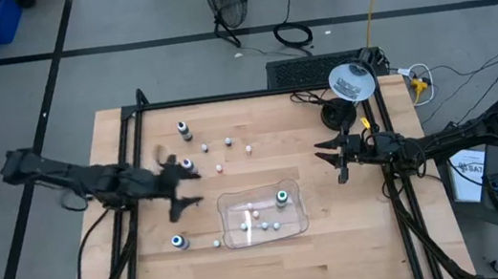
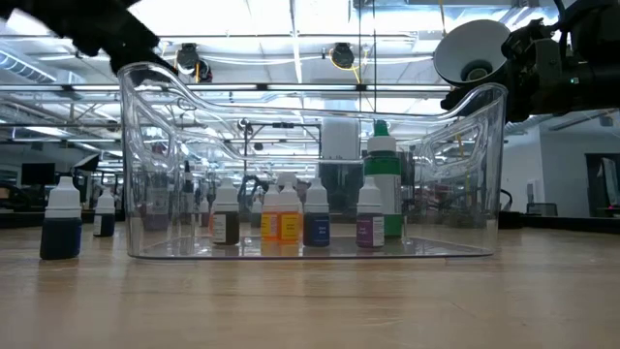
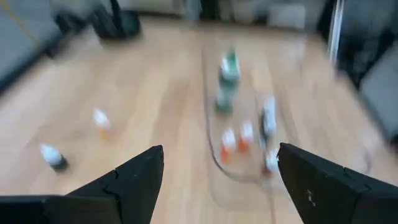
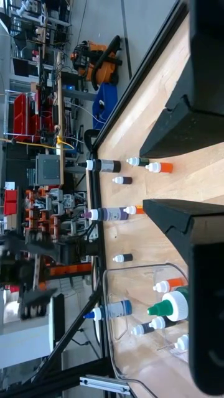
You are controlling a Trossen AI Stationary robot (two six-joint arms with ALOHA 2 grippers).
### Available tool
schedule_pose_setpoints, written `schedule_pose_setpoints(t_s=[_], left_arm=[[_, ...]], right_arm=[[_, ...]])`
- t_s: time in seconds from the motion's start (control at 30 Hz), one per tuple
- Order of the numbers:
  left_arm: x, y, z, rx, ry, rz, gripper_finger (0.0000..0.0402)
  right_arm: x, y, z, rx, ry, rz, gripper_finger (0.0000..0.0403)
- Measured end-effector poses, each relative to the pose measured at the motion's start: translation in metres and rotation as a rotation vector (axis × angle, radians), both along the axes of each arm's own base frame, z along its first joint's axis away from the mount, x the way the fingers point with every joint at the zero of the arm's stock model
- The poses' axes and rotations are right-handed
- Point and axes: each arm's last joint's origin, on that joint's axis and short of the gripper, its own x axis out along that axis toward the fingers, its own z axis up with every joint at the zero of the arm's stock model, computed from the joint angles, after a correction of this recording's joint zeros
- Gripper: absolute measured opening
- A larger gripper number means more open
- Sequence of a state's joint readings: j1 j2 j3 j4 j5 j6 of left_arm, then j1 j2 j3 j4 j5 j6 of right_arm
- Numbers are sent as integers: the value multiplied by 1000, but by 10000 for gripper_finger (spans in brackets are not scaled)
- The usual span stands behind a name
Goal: Pick & Place food coloring
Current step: Put the bottom small black food coloring bottle into the bin
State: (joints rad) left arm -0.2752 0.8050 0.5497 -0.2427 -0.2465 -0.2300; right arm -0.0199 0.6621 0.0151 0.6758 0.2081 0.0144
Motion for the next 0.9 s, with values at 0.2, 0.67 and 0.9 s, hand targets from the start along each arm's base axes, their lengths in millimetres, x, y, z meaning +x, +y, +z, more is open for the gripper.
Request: schedule_pose_setpoints(t_s=[0.2,0.67,0.9], left_arm=[[57,-33,11,-81,476,-19,310],[105,-108,-5,-176,929,134,310],[92,-125,-39,-108,956,277,310]], right_arm=[[0,0,0,0,0,0,107],[0,0,0,0,0,0,106],[0,0,0,0,0,0,106]])
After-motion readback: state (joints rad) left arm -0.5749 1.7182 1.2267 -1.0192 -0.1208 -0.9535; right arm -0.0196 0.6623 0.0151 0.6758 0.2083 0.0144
